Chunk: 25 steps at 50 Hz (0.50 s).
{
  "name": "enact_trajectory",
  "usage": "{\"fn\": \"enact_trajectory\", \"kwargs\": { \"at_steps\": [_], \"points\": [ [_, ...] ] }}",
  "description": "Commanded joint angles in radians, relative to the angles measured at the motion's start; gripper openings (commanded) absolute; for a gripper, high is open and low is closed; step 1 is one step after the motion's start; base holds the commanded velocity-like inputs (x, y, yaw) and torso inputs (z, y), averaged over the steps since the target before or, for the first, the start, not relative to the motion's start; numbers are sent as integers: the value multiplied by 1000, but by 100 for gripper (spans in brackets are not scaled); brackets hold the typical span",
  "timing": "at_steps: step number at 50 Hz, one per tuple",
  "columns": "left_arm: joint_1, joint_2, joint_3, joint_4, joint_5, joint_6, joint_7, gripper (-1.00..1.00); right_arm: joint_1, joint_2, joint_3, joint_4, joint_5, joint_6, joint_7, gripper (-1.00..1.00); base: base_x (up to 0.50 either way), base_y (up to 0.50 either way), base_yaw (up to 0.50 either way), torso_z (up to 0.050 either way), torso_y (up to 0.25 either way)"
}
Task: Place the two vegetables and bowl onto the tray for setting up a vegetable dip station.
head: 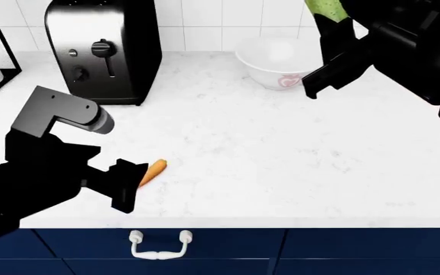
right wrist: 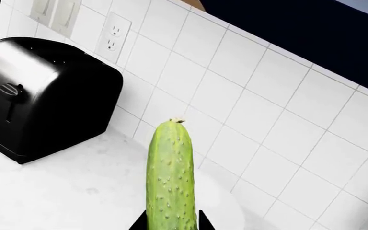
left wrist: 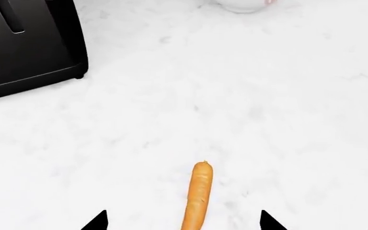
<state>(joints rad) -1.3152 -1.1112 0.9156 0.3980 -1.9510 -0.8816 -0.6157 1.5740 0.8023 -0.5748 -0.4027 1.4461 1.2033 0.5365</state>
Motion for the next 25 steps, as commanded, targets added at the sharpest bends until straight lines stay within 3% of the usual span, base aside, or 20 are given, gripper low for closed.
{"fn": "enact_trajectory", "kwargs": {
  "at_steps": [1, 25],
  "points": [
    [24, 51, 21, -37, 57, 1, 32, 100, 5, -3, -3, 0, -5, 2, -1, -100, 0, 0, 0, 0, 0],
    [105, 87, 51, -74, 131, 43, 71, 100, 5, -4, -24, -1, -20, 0, -10, -100, 0, 0, 0, 0, 0]
  ]
}}
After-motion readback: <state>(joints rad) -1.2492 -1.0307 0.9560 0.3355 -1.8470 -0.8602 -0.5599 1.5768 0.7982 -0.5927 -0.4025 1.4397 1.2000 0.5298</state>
